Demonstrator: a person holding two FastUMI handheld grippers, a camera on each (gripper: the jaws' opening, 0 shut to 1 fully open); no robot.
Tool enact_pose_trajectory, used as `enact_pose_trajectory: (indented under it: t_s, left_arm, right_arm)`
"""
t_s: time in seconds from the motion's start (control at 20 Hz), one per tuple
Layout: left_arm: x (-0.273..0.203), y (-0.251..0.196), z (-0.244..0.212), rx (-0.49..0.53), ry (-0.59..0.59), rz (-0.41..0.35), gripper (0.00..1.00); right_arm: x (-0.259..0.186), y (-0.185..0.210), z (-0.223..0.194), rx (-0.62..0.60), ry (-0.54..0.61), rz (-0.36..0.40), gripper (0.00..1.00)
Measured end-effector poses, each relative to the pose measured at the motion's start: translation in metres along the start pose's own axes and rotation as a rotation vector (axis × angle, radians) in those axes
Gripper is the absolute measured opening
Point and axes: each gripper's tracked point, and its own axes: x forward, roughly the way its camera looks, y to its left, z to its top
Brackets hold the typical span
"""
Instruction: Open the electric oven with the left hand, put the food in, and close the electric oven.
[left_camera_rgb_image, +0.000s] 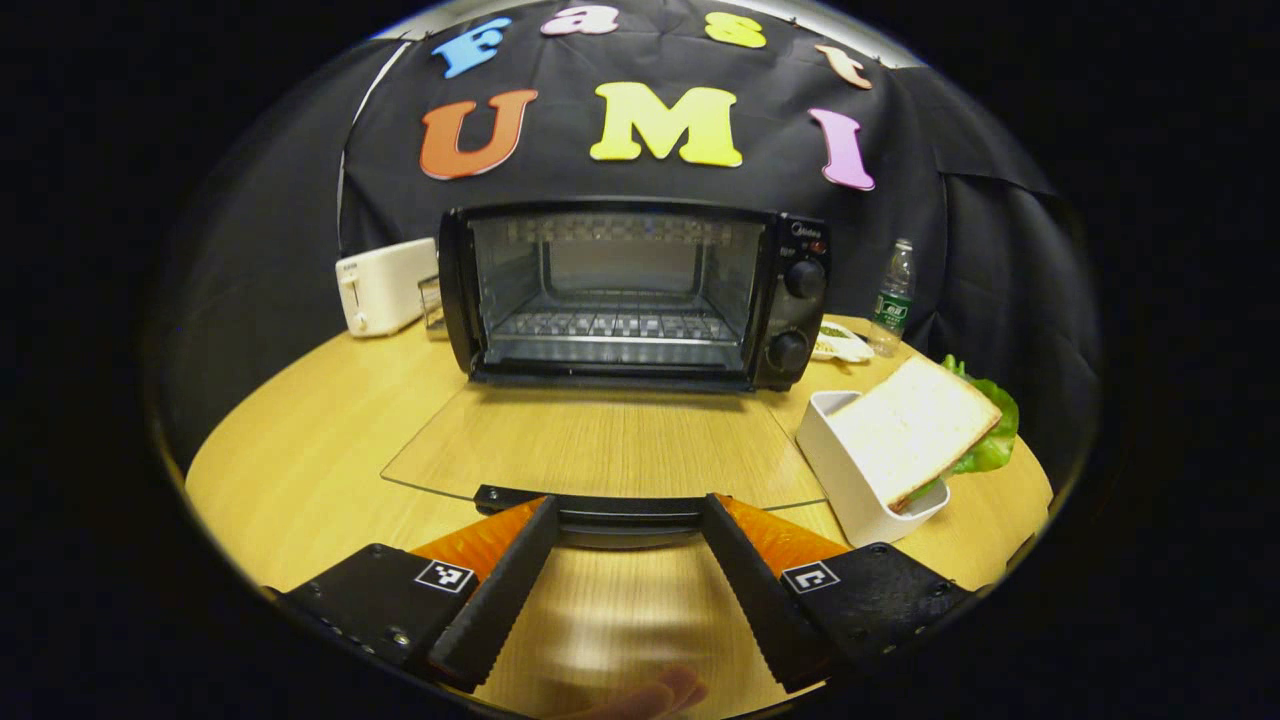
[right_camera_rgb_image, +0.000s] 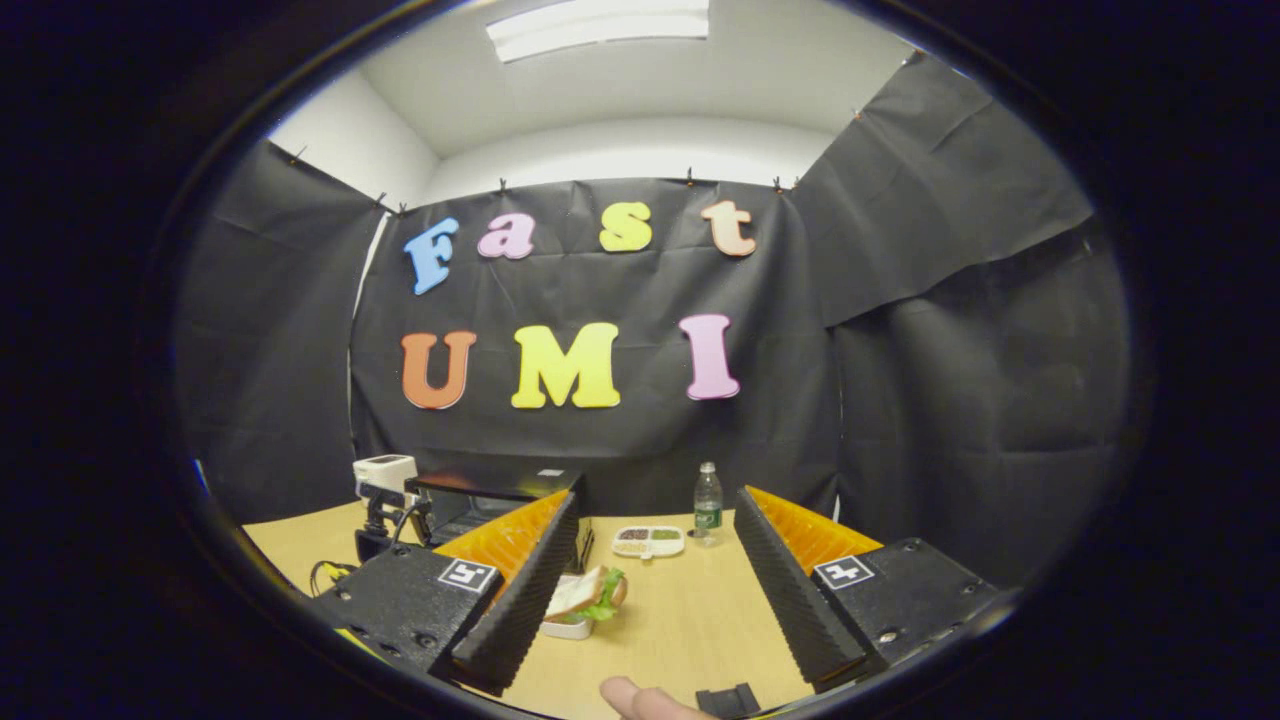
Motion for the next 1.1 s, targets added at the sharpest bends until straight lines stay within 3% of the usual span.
enact_pose_trajectory:
  t_s: [0.05, 0.1, 0.2, 0.25, 0.3, 0.65, 1.1]
  left_arm:
    - [-0.008, -0.005, 0.006, 0.006, -0.040, -0.001, 0.96]
    - [-0.012, -0.005, 0.010, 0.024, -0.063, 0.000, 0.96]
    - [-0.012, -0.008, 0.005, 0.017, -0.047, -0.017, 0.96]
    - [-0.015, -0.011, 0.005, -0.002, -0.037, -0.033, 0.96]
    - [-0.021, -0.012, 0.008, -0.012, -0.042, -0.039, 0.96]
    - [-0.102, -0.003, 0.090, -0.010, -0.250, -0.058, 0.96]
    - [-0.224, 0.015, 0.178, 0.081, -0.515, -0.013, 0.95]
  right_arm:
    - [0.001, 0.001, 0.000, -0.012, 0.000, -0.001, 0.89]
    - [0.002, 0.003, -0.001, -0.021, 0.001, 0.000, 1.00]
    - [0.006, 0.005, -0.004, -0.027, 0.012, -0.003, 1.00]
    - [0.009, 0.005, -0.005, -0.025, 0.019, -0.002, 0.90]
    - [0.012, 0.005, -0.006, -0.028, 0.024, -0.002, 1.00]
    - [0.057, 0.007, -0.023, -0.074, 0.113, 0.030, 1.00]
    - [0.136, 0.011, -0.088, 0.004, 0.432, 0.170, 1.00]
